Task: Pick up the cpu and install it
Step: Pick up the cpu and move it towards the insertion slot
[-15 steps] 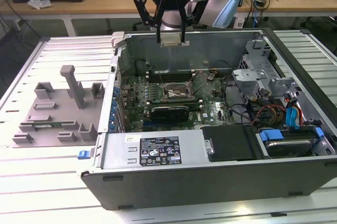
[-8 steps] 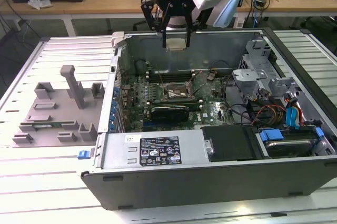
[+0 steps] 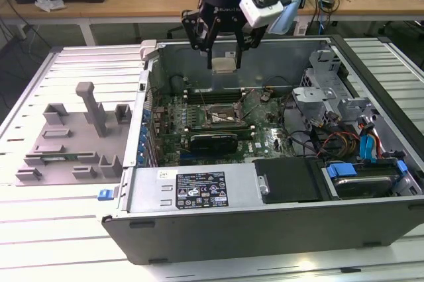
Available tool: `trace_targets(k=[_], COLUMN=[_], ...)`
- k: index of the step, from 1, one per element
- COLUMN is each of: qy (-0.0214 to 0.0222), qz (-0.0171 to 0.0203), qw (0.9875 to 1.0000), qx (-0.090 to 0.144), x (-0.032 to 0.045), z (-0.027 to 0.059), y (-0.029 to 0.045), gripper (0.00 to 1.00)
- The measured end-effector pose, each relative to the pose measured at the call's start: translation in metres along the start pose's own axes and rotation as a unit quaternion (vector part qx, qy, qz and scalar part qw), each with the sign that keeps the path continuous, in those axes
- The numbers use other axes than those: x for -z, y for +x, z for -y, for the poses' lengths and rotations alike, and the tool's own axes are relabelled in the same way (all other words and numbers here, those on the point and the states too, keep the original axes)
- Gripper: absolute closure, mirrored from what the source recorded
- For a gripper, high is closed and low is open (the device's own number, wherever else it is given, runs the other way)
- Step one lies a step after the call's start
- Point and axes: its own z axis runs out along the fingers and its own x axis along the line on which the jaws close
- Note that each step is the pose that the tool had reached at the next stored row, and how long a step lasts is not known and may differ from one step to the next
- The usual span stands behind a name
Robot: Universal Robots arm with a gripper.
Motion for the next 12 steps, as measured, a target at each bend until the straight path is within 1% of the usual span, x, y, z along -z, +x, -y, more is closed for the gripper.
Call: trace_targets(k=[3, 6, 9, 12], qy=[0.0, -0.0001, 0.0, 0.0], qz=[0.0, 0.0, 0.0, 0.0], qw=[1.0, 1.0, 1.0, 1.0], qx=[0.0, 0.0, 0.0, 0.0], x=[-0.0062, -0.0165, -0.0237, -0.0292], z=[0.0002, -0.0003, -0.0012, -0.0019], y=[-0.0006, -0.0014, -0.0017, -0.0017], gripper=[0.45, 0.45, 0.45, 0.45])
